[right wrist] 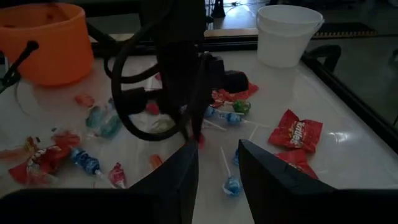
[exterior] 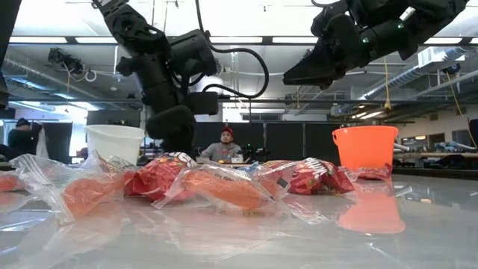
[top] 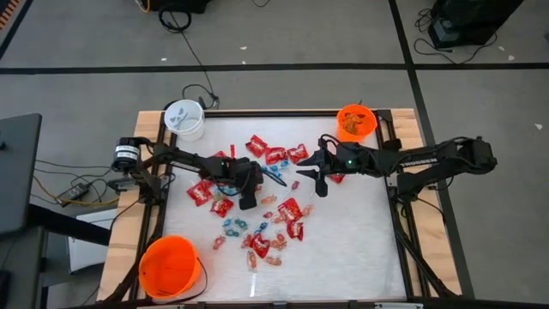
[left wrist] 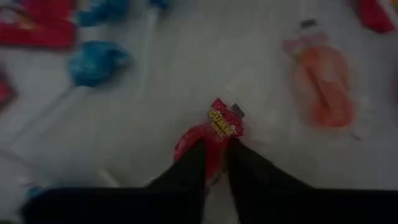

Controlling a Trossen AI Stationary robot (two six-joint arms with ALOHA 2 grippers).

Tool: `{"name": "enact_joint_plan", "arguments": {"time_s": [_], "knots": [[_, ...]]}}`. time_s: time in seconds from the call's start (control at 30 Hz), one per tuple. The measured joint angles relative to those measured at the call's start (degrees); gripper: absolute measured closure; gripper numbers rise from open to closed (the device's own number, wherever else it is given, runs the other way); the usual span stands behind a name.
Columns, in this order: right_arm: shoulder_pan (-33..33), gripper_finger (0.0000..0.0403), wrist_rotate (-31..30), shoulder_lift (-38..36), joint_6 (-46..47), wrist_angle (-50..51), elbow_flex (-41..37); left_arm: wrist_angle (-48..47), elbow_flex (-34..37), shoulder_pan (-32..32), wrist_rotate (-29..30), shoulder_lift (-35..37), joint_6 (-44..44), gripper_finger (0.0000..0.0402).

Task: Sort candy by brand, put in halloween buckets
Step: Put the red gummy into the top orange bucket

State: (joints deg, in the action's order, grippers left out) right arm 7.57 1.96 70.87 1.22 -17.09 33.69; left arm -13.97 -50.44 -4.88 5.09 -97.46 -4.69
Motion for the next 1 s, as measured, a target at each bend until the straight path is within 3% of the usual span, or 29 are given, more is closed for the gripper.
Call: {"name": "enact_joint_plan", "arguments": {"time_s": [0.1,0.27,0.43,0.63,0.83,1.0], "knots": [[-0.07,0.0278,0.69,0.0,0.51,0.55,0.02,2.88,0.08,0.0,3.06,1.93,-0.24,0.0392],[-1.27,0.0278,3.6,0.99,0.71,1.65,0.04,9.49,0.07,0.0,7.29,4.39,-0.12,0.0395],[-2.74,0.0278,0.63,2.42,0.27,-0.07,0.02,21.81,-0.02,-0.04,6.87,5.0,2.27,0.0397],[-8.05,0.0278,-6.73,4.72,-7.24,-6.59,0.07,35.94,0.01,-0.05,4.88,4.95,1.19,0.0397],[-14.23,0.0278,-24.28,6.94,-13.26,-11.86,0.02,42.46,0.07,-0.5,3.88,4.95,-3.22,0.0397],[-15.13,0.0278,-26.11,6.69,-14.75,-15.55,0.04,42.62,0.07,-0.68,-0.19,4.95,-2.98,0.0398]]}}
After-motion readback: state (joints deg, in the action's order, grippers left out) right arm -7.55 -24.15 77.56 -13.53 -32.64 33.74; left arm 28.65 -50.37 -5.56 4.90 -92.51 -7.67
